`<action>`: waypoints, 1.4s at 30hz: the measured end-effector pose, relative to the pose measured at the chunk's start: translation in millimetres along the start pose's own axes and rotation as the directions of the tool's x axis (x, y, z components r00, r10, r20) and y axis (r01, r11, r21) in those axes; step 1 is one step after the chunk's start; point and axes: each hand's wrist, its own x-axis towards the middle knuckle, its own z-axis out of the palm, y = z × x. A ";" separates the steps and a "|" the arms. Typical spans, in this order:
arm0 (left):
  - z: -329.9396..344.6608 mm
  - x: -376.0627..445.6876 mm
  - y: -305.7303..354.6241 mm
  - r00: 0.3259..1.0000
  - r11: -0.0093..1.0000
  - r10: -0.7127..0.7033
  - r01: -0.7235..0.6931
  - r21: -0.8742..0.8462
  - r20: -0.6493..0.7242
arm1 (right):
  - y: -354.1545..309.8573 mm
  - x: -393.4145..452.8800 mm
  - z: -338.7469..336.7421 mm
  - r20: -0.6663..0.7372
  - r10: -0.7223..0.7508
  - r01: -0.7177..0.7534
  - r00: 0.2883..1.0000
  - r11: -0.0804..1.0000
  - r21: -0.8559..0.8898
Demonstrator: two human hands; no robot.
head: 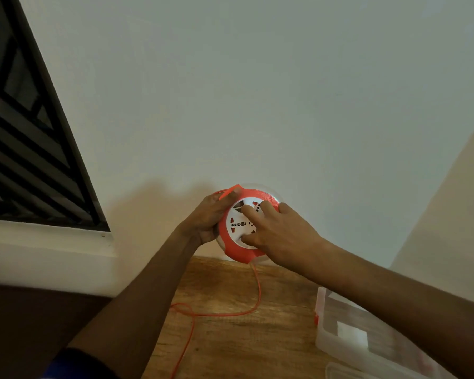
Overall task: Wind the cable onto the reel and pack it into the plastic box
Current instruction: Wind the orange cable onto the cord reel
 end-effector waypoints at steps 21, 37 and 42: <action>16.2 2.1 0.9 0.965 0.982 0.162 -0.178 -0.058 -0.206 | 6.7 16.8 16.2 -0.102 0.310 -0.300 0.945 0.949 0.098; 0.1 -7.8 -7.7 0.979 0.994 0.049 -0.067 -0.083 -0.200 | 17.3 -12.9 15.9 -0.175 0.307 -0.154 0.935 0.800 0.580; 0.5 -9.8 3.1 0.999 0.999 0.019 -0.018 0.031 -0.041 | 16.1 -10.3 10.7 -0.148 0.038 0.044 0.988 0.857 0.513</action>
